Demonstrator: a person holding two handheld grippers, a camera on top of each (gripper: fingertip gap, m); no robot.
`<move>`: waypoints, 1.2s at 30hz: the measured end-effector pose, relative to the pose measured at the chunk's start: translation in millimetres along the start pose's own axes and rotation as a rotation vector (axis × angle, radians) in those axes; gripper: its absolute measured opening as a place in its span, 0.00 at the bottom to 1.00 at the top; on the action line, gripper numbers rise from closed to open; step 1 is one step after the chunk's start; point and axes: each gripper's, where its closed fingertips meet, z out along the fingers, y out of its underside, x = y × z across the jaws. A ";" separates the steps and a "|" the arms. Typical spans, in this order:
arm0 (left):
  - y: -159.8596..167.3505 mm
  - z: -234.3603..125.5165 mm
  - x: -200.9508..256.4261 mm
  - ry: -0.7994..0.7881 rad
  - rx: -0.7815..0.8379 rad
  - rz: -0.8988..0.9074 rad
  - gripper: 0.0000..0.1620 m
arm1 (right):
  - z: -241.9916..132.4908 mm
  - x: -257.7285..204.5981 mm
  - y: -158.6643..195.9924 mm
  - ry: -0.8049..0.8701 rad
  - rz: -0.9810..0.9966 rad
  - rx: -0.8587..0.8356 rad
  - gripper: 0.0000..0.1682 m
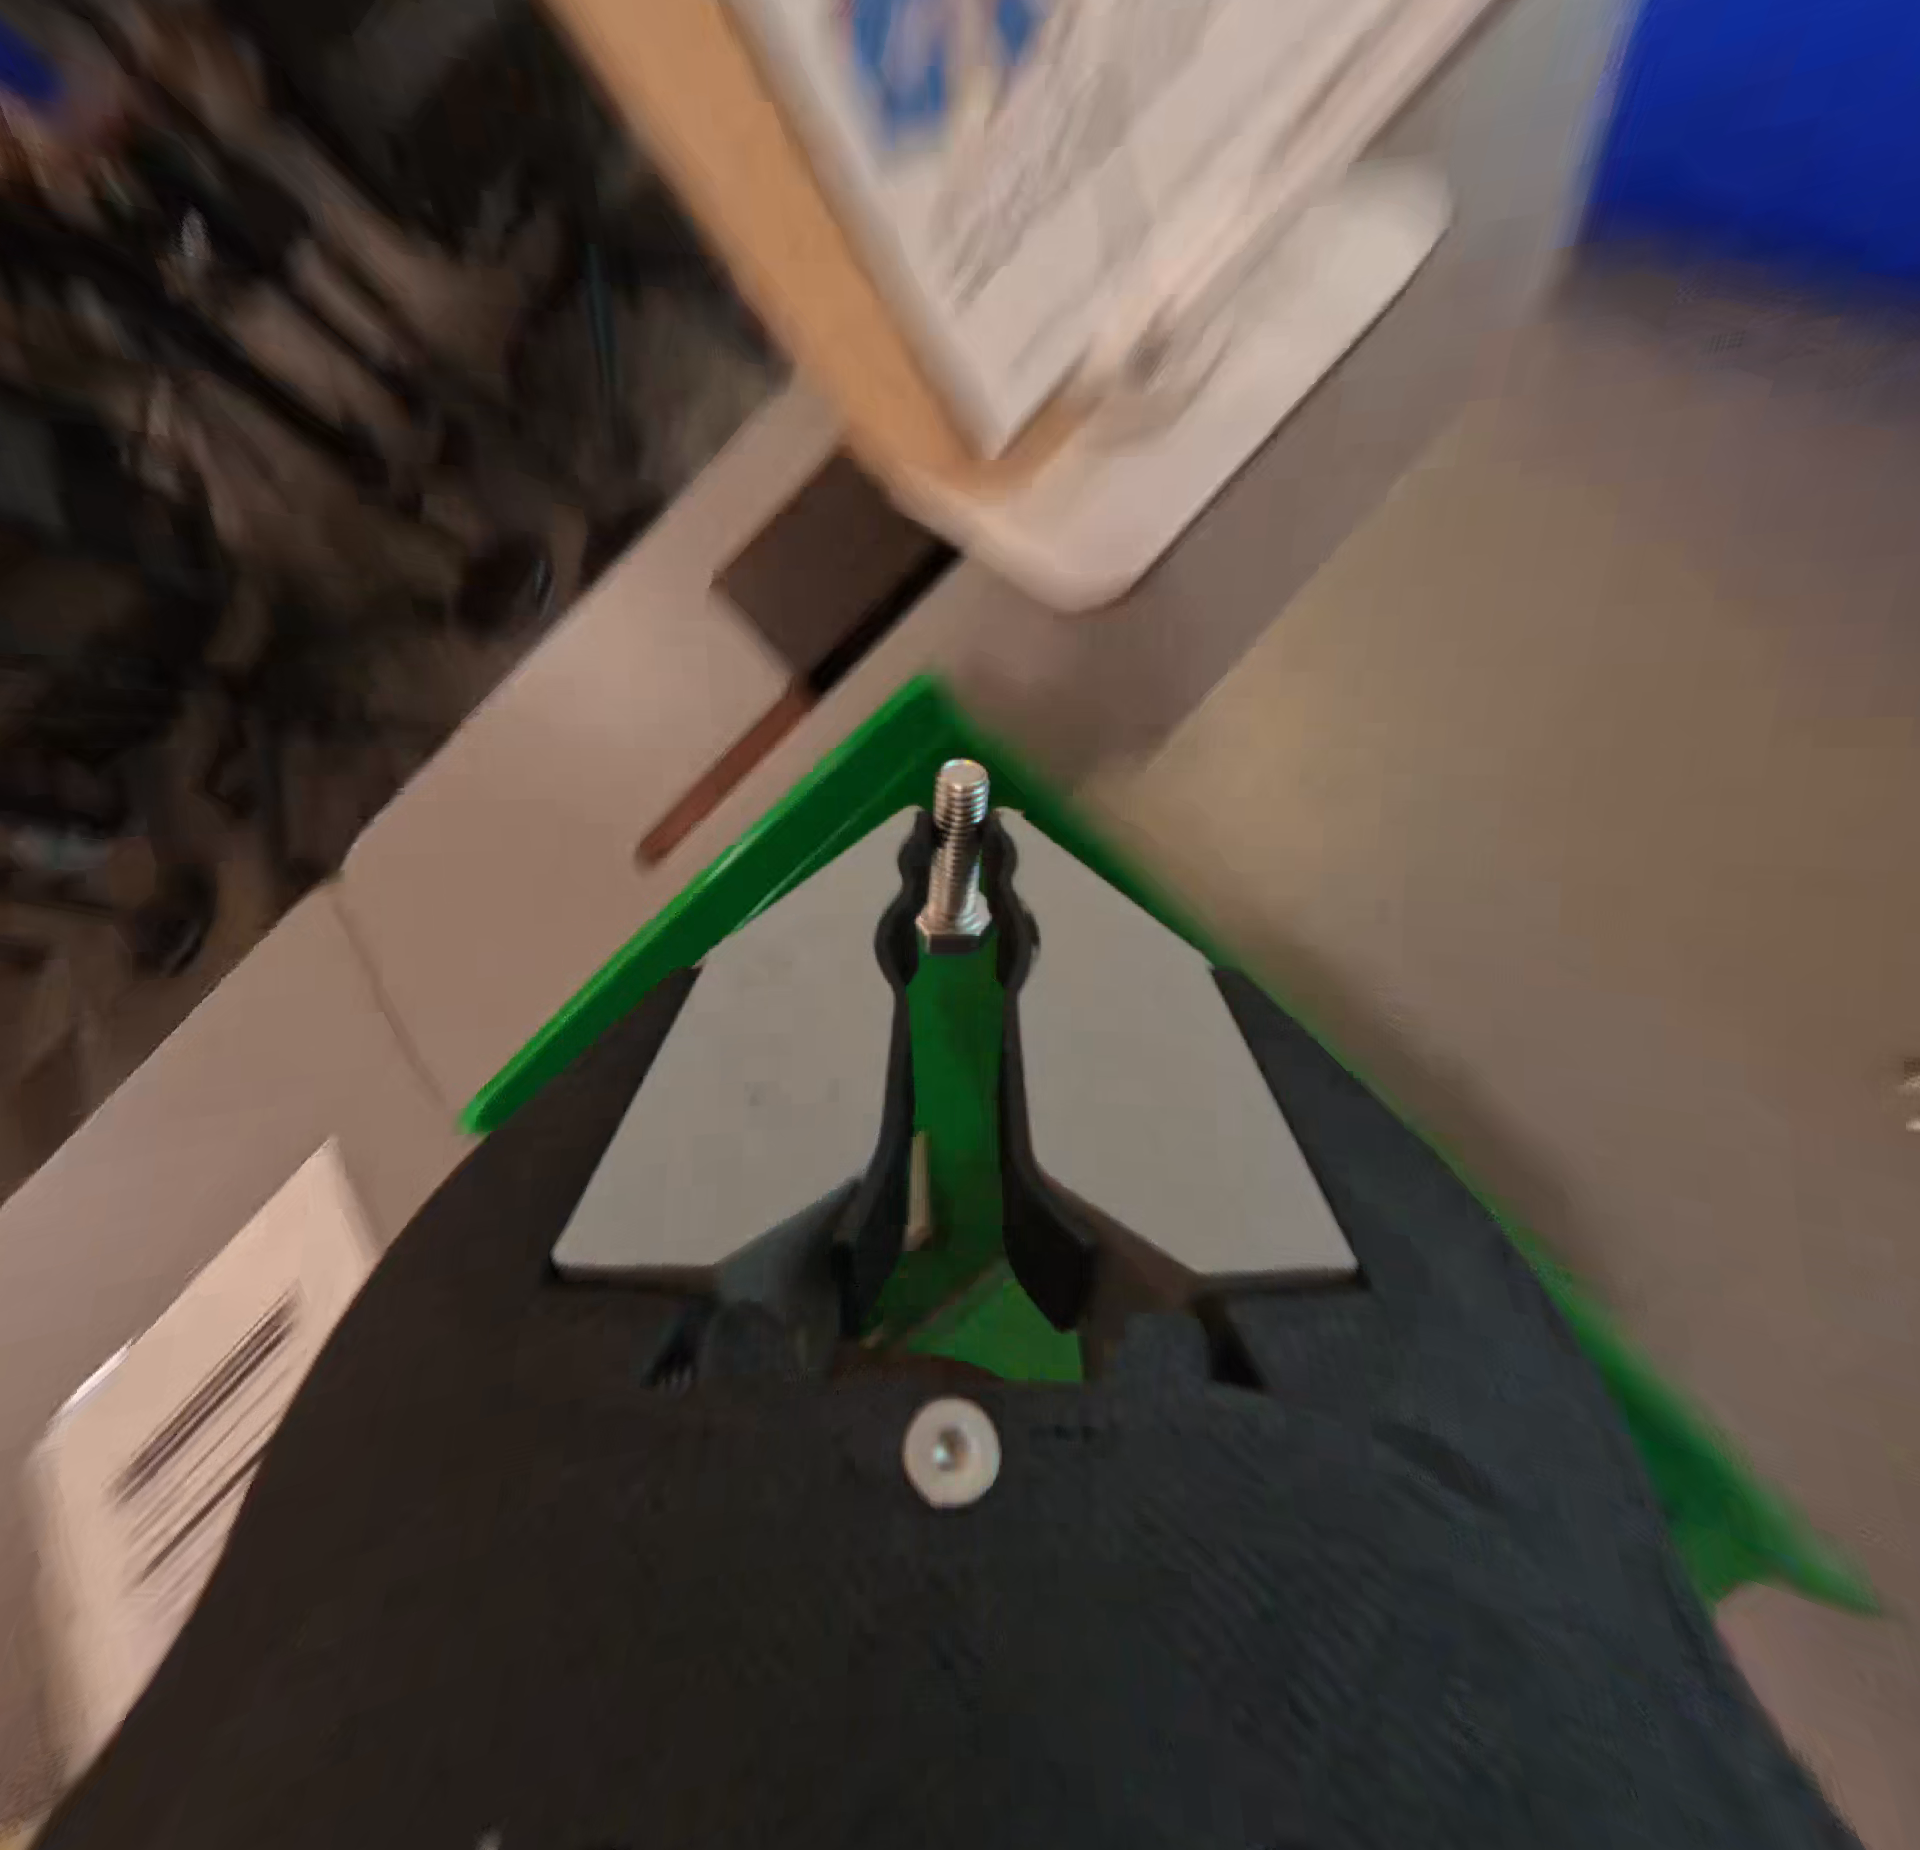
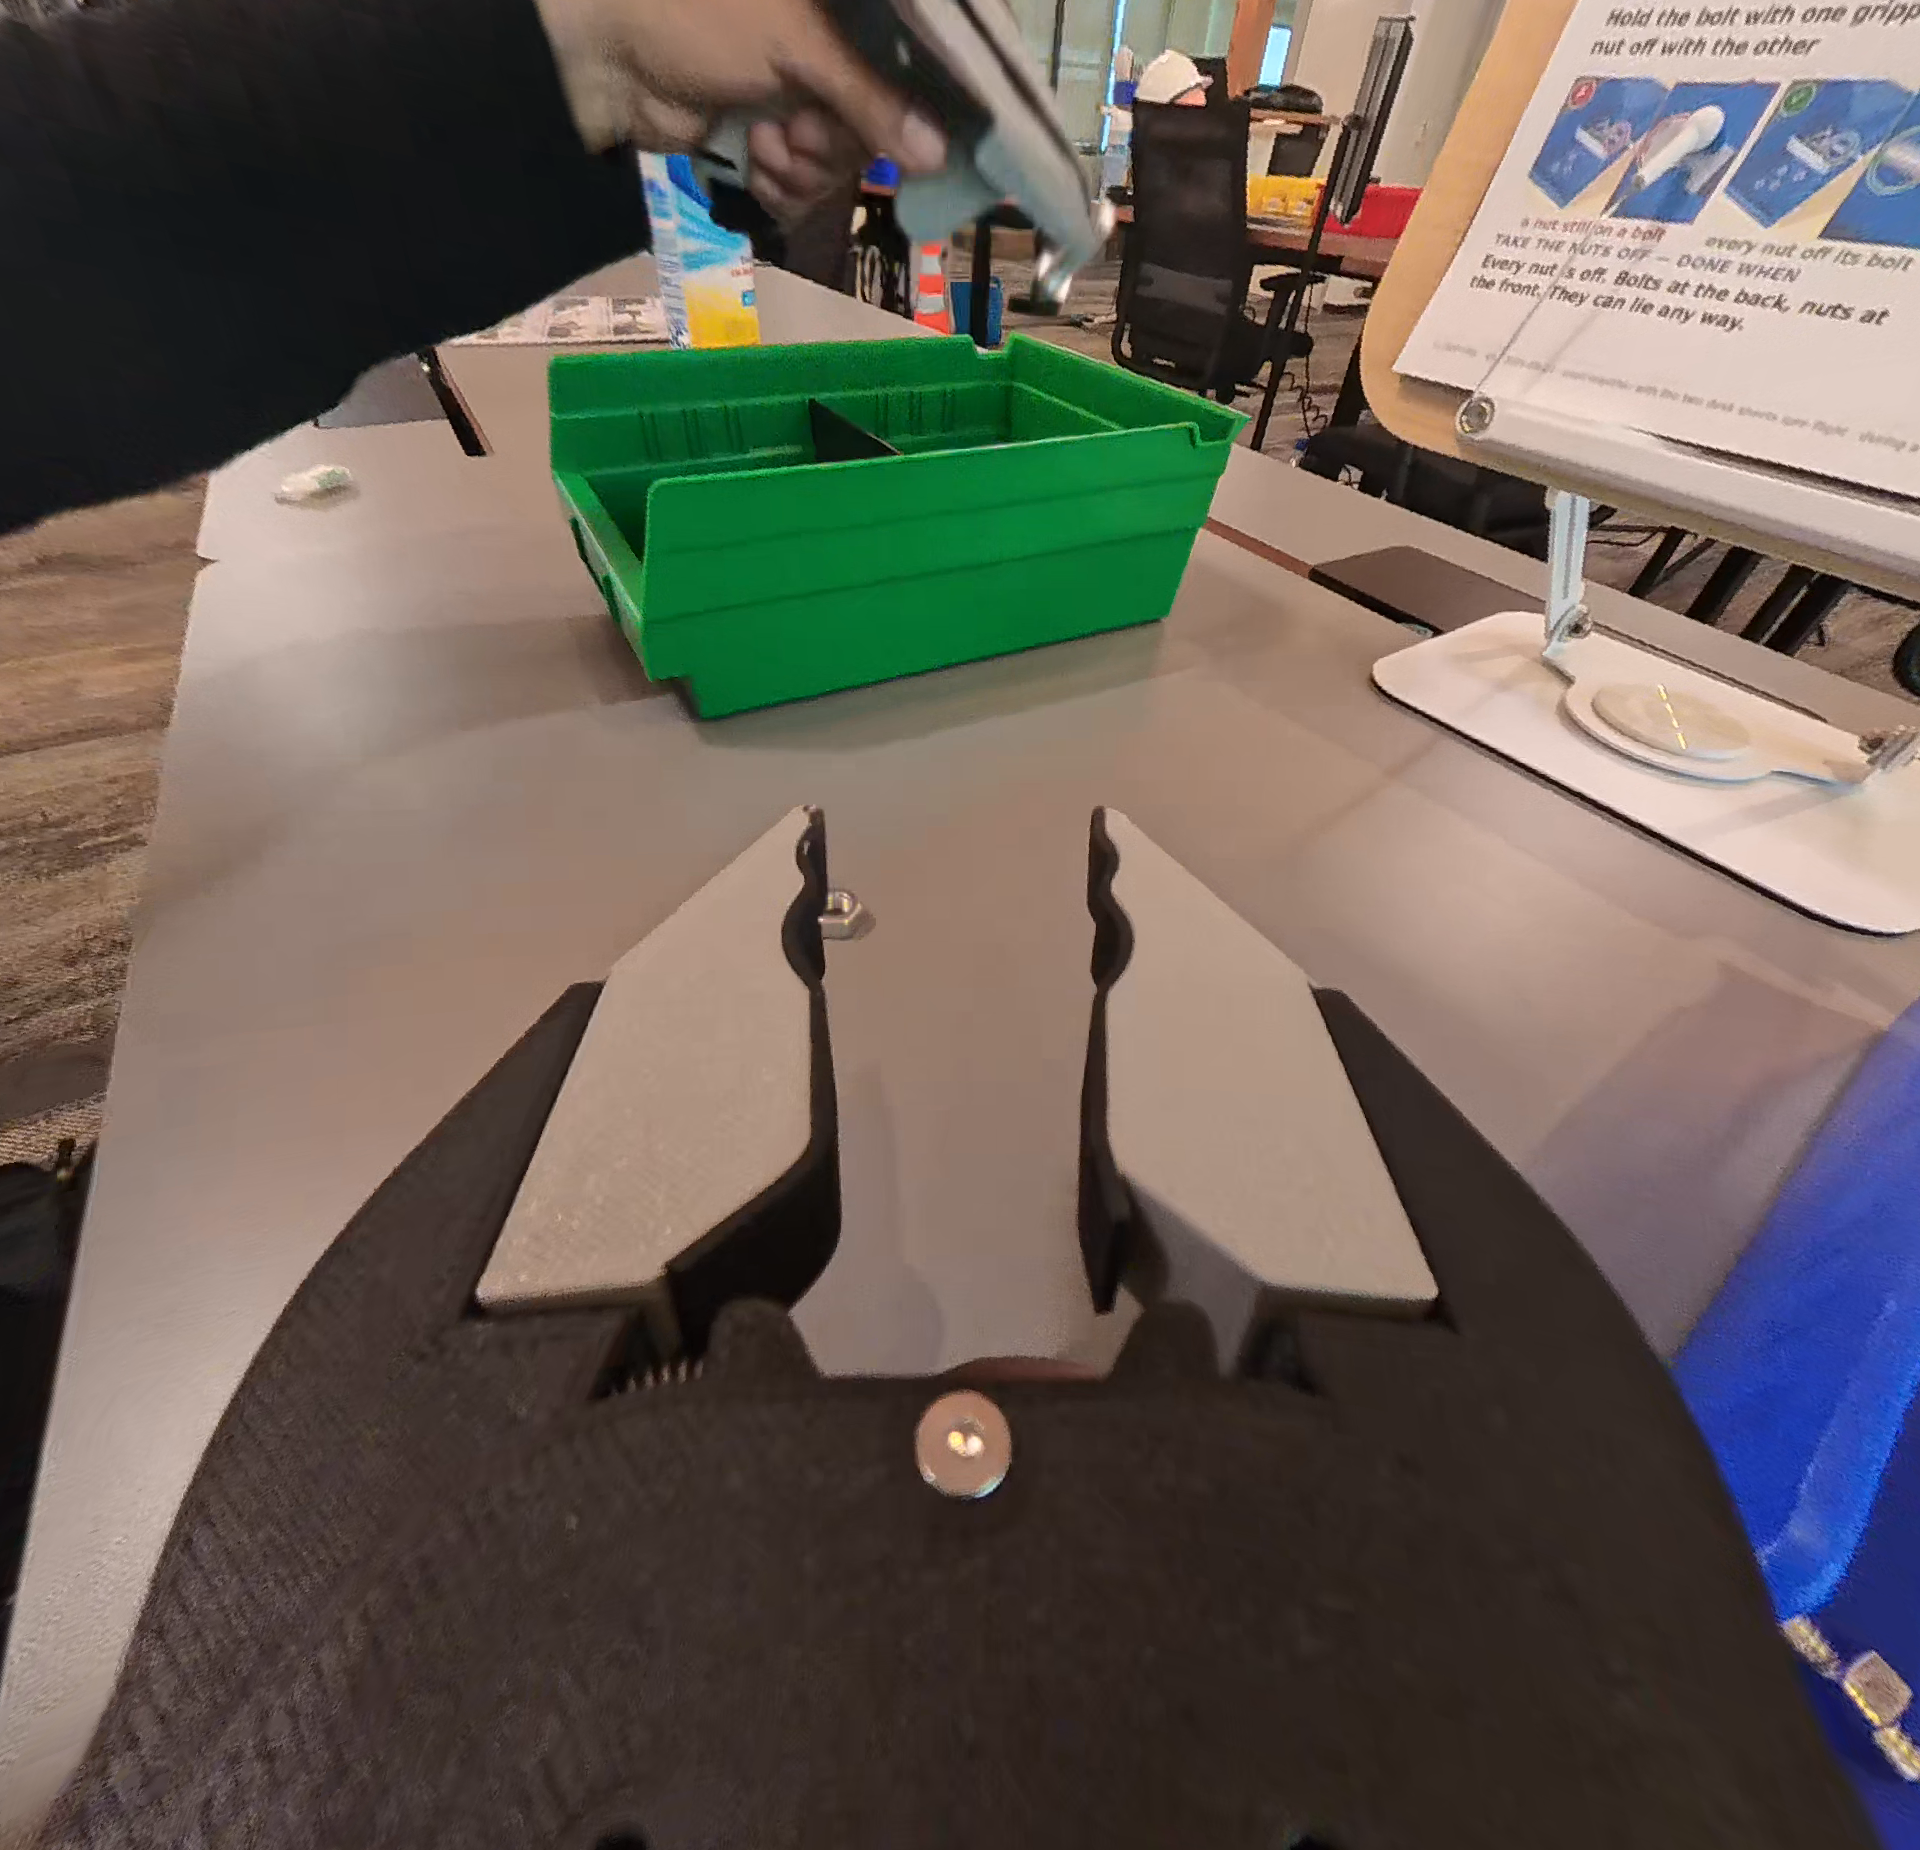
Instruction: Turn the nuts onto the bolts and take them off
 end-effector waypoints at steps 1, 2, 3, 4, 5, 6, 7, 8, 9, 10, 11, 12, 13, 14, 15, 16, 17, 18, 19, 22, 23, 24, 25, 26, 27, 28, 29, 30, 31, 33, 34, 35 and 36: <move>-23.0 -17.8 23.8 0.049 0.128 -0.030 0.05 | -0.3 -0.9 -1.3 -0.004 -0.002 0.003 0.28; -44.1 -36.2 51.9 0.111 0.264 -0.039 0.05 | -0.6 -1.3 -2.8 -0.005 -0.007 0.009 0.28; -60.3 -53.2 79.2 0.160 0.387 -0.056 0.05 | -1.1 -2.6 -4.8 -0.015 -0.010 0.020 0.28; -68.6 -64.5 104.3 0.202 0.461 -0.091 0.05 | -1.5 -4.9 -6.3 -0.034 -0.008 0.030 0.28; -72.1 -70.7 131.1 0.253 0.506 -0.114 0.04 | -1.8 -6.8 -6.5 -0.054 0.000 0.035 0.29; -73.9 -73.6 157.4 0.299 0.550 -0.125 0.04 | -2.1 -7.2 -6.2 -0.065 0.011 0.040 0.29; -73.8 -72.7 180.1 0.328 0.588 -0.140 0.04 | -2.9 -6.3 -6.1 -0.067 0.021 0.044 0.29; -70.8 -67.6 202.3 0.363 0.604 -0.153 0.04 | -4.1 -3.0 -5.9 -0.053 0.027 0.049 0.29; -65.6 -60.3 225.5 0.411 0.607 -0.152 0.04 | -5.5 3.1 -5.2 -0.020 0.026 0.051 0.28; -59.8 -51.3 244.4 0.442 0.607 -0.159 0.04 | -7.6 10.0 -4.5 0.018 0.021 0.049 0.28; -53.4 -39.8 258.5 0.452 0.595 -0.175 0.04 | -10.5 16.3 -5.6 0.053 0.014 0.055 0.27; -46.2 -29.4 273.6 0.484 0.571 -0.177 0.04 | -13.8 22.6 -7.9 0.088 0.005 0.069 0.27; -40.2 -20.6 285.6 0.513 0.549 -0.177 0.04 | -16.6 27.7 -9.4 0.115 0.002 0.081 0.26; -36.2 -12.8 292.0 0.517 0.542 -0.183 0.04 | -17.8 30.8 -9.5 0.124 0.010 0.083 0.26; -32.7 -6.7 296.6 0.519 0.540 -0.179 0.04 | -16.8 32.7 -6.6 0.120 0.031 0.074 0.27; -30.3 -2.4 299.5 0.519 0.547 -0.175 0.04 | -13.8 33.6 -0.3 0.107 0.065 0.047 0.28; -28.0 1.9 299.6 0.510 0.552 -0.179 0.04 | -10.1 32.3 7.2 0.080 0.104 0.009 0.28; -25.5 6.4 298.1 0.497 0.551 -0.184 0.04 | -7.4 29.9 12.1 0.049 0.132 -0.014 0.29; -22.9 10.0 296.3 0.490 0.543 -0.186 0.04 | -5.6 27.2 14.4 0.021 0.155 -0.021 0.29; -18.8 11.6 292.8 0.465 0.549 -0.129 0.04 | -2.7 15.9 15.9 -0.083 0.235 -0.029 0.24; -17.3 11.8 291.6 0.450 0.549 -0.106 0.04 | -2.4 15.9 15.4 -0.091 0.244 -0.026 0.21; -17.3 11.1 289.5 0.429 0.558 -0.092 0.04 | -2.0 17.4 15.2 -0.086 0.252 -0.025 0.20; -17.7 9.6 288.5 0.415 0.569 -0.084 0.04 | -1.8 19.1 15.2 -0.080 0.261 -0.023 0.18; -17.8 7.6 290.3 0.421 0.569 -0.075 0.04 | -1.6 19.5 14.8 -0.082 0.271 -0.019 0.17; -18.3 5.9 292.6 0.428 0.570 -0.069 0.04 | -1.8 18.7 13.1 -0.093 0.283 -0.008 0.17; -19.3 4.9 293.8 0.426 0.573 -0.065 0.04 | -2.7 17.2 9.3 -0.108 0.294 0.015 0.17; -19.7 4.9 294.8 0.419 0.572 -0.057 0.04 | -4.2 15.8 4.3 -0.123 0.301 0.045 0.17; -19.6 5.2 295.9 0.413 0.570 -0.045 0.04 | -5.4 15.2 0.7 -0.132 0.306 0.066 0.17; -19.7 5.4 297.2 0.406 0.572 -0.032 0.04 | -5.5 16.5 0.6 -0.127 0.310 0.069 0.17; -20.2 5.0 300.2 0.397 0.578 -0.014 0.04 | -3.7 16.2 3.1 -0.131 0.313 0.055 0.17; -20.2 5.2 301.2 0.392 0.576 -0.005 0.04 | -2.5 14.3 3.9 -0.143 0.316 0.050 0.16; -20.9 5.6 300.6 0.376 0.576 -0.001 0.04 | -0.9 13.1 6.3 -0.145 0.314 0.037 0.16; -20.9 6.4 300.5 0.365 0.572 0.003 0.05 | 0.7 13.5 9.2 -0.134 0.303 0.020 0.15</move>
